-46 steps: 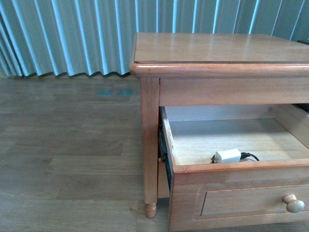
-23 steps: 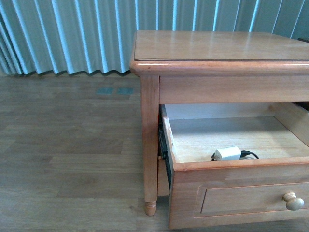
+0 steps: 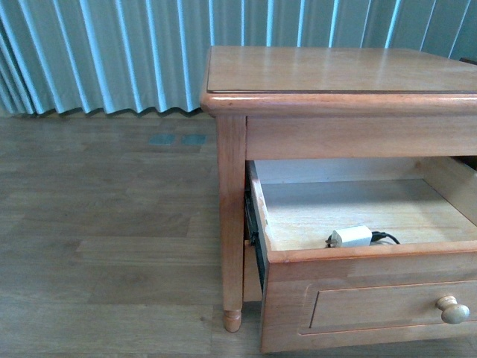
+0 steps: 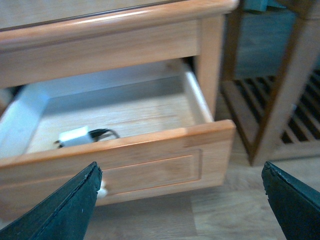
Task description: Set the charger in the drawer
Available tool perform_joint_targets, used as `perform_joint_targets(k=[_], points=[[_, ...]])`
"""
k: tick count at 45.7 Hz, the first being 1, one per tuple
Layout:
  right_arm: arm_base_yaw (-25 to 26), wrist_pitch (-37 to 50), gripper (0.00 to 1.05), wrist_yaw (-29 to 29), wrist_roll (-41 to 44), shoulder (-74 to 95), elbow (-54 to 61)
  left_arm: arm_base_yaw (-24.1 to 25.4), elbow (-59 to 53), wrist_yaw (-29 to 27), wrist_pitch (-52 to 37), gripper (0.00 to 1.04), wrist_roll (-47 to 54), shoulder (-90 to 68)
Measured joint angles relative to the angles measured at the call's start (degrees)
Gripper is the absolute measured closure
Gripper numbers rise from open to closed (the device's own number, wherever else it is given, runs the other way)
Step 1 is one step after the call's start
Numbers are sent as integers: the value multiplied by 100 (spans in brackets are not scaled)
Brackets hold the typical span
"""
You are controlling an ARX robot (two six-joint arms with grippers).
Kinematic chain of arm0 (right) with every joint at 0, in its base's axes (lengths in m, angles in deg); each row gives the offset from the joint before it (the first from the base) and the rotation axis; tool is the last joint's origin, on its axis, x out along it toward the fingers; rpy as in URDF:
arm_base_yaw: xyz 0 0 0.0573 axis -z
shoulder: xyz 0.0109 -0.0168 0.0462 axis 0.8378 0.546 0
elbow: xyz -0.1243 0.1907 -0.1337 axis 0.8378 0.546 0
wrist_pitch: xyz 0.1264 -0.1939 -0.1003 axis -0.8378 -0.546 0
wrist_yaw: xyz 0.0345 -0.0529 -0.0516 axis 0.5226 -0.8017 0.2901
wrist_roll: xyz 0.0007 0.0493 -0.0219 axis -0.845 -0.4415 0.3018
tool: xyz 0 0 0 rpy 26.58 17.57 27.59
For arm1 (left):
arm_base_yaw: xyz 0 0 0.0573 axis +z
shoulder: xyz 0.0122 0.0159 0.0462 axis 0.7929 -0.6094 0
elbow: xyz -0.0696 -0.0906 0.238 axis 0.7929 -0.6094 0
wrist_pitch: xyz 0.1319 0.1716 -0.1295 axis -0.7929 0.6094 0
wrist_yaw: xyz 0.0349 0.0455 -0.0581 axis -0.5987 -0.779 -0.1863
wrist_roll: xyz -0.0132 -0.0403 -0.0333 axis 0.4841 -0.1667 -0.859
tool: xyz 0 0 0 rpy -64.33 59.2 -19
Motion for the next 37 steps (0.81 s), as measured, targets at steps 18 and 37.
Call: perform_joint_targets(k=[18,37], points=[[-756,-234,8,232,1961,1408,-258,0,0,0,0,6,13,0],[-1985,1585,8,-706,2065,3355,-435,0,0,0,0,6,13,0]])
